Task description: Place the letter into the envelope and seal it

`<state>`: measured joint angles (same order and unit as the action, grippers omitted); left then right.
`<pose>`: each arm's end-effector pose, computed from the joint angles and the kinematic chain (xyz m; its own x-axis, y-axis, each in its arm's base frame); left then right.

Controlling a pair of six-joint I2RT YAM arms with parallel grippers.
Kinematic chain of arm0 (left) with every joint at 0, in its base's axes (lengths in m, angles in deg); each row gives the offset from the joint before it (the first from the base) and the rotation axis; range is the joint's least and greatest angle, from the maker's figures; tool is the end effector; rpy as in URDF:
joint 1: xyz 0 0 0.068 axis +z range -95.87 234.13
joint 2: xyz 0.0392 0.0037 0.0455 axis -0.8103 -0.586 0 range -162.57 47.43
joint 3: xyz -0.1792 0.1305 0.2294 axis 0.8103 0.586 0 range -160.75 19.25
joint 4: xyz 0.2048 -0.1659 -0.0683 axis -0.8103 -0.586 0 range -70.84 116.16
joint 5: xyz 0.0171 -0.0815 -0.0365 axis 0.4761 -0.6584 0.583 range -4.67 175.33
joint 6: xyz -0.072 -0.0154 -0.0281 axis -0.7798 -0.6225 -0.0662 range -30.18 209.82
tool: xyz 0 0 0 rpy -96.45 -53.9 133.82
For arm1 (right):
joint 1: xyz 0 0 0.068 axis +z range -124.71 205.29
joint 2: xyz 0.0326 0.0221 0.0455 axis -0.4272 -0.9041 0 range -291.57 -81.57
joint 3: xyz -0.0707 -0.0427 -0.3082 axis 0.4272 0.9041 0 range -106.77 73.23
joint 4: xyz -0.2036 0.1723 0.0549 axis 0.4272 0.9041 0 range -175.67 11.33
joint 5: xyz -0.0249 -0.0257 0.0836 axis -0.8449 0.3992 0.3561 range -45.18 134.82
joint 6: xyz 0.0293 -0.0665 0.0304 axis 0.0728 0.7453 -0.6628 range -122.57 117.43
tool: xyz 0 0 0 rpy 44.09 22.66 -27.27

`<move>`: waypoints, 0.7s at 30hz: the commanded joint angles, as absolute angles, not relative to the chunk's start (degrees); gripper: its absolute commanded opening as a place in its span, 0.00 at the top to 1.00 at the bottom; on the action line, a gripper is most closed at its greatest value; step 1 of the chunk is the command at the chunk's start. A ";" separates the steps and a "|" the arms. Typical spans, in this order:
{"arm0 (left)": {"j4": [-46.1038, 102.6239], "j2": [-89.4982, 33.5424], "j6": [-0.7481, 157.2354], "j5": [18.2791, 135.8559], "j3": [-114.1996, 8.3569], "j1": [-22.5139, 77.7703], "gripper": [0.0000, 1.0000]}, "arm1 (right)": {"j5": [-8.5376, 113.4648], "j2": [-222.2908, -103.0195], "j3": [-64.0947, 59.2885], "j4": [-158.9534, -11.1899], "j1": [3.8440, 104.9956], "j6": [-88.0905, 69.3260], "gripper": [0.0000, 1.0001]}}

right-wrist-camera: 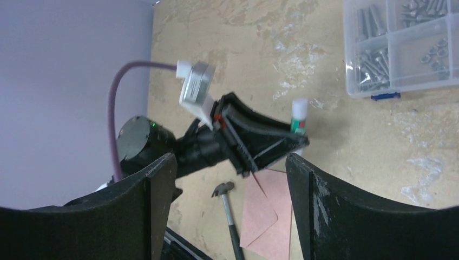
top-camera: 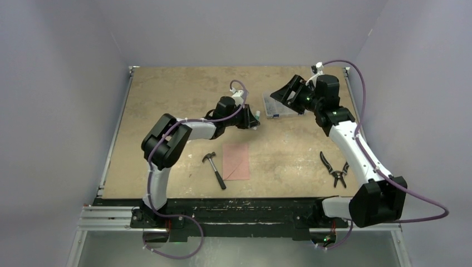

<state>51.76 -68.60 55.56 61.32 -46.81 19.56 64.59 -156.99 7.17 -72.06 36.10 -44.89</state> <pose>0.3889 -0.3013 0.1795 -0.7444 -0.1116 -0.6583 0.4893 0.5797 -0.6516 0.3210 0.0846 0.3789 -0.6080 0.5290 -0.5920 -0.0987 0.6896 0.7175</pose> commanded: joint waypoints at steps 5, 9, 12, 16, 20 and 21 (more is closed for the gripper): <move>43.76 -78.34 45.09 77.51 -61.56 18.04 1.00 | 63.81 -150.96 10.13 -70.75 36.10 -42.70 0.25; 36.59 -83.21 44.09 79.71 -68.85 17.71 0.99 | 63.45 -150.06 10.14 -68.97 36.09 -41.17 0.25; 36.09 -84.98 43.50 79.43 -70.52 17.35 0.93 | 63.50 -149.78 9.93 -68.20 36.10 -40.41 0.25; 34.95 -85.38 43.24 79.69 -70.97 17.27 0.83 | 62.96 -149.77 9.22 -67.50 36.10 -39.56 0.25; 33.27 -84.57 43.17 79.92 -70.66 17.25 0.75 | 63.10 -150.35 8.74 -67.55 36.04 -38.89 0.25; 33.12 -84.22 43.32 79.85 -70.28 17.23 0.72 | 63.27 -150.55 8.66 -67.60 36.05 -38.80 0.25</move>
<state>37.07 -84.05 43.85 78.70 -69.66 17.62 63.94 -150.81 9.99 -67.41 36.10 -40.72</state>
